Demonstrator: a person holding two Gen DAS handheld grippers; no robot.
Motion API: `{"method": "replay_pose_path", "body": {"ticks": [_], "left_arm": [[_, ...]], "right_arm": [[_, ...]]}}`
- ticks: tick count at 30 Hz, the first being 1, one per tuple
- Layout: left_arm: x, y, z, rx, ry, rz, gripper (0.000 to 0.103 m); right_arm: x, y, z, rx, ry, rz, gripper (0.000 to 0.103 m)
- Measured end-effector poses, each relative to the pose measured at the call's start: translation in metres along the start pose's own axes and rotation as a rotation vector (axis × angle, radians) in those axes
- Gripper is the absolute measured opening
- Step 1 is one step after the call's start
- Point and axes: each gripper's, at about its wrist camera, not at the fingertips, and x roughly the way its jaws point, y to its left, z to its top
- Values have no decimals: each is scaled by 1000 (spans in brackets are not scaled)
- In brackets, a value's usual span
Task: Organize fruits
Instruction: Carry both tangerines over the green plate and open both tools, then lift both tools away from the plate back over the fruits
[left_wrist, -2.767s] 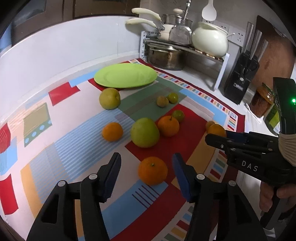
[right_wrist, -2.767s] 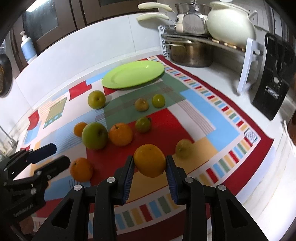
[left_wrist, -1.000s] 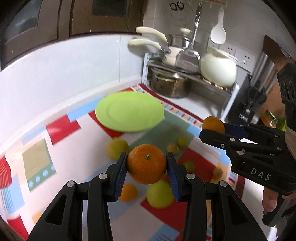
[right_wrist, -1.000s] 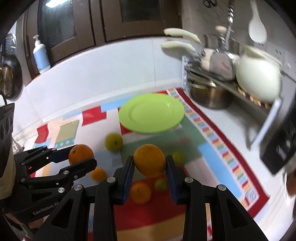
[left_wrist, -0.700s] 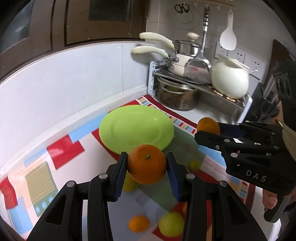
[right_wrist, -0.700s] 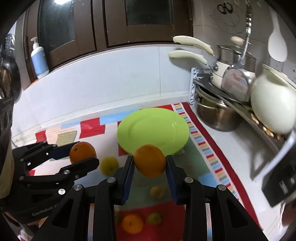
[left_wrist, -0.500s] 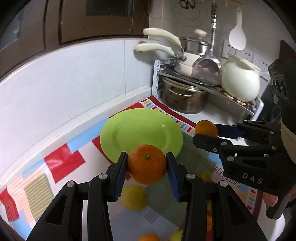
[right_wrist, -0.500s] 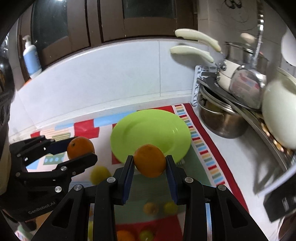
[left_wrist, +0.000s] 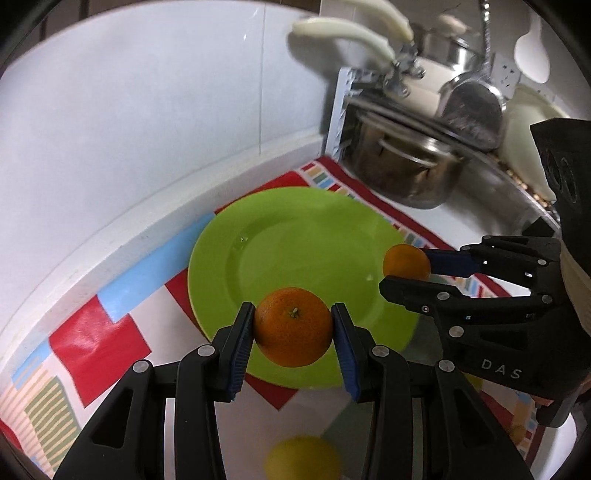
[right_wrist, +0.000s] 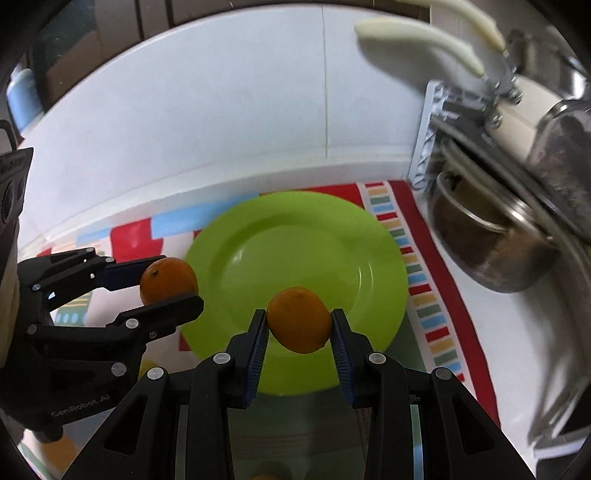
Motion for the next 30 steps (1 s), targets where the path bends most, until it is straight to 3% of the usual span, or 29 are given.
{"method": "replay_pose_path", "body": {"ticks": [8,12,18,23,30], "left_arm": [[25,2,0,-1,43,9,42],[16,2,1,-2,14,34,56],[-22,-5,-5,21,-44,90,64],[-62,-19,-16,38,-112,139,73],[-121,-31,-30,-17,-191,166,87]], "right_arm": [[32,-13,2,16,43,10,35],[29,-17,1,35,34,-17,49],[-2,-14,-4,43,-29,-58,49],[-39,-4,-16,41,-97,-85,57],[-99,13,-33,39,-196,-121,68]]}}
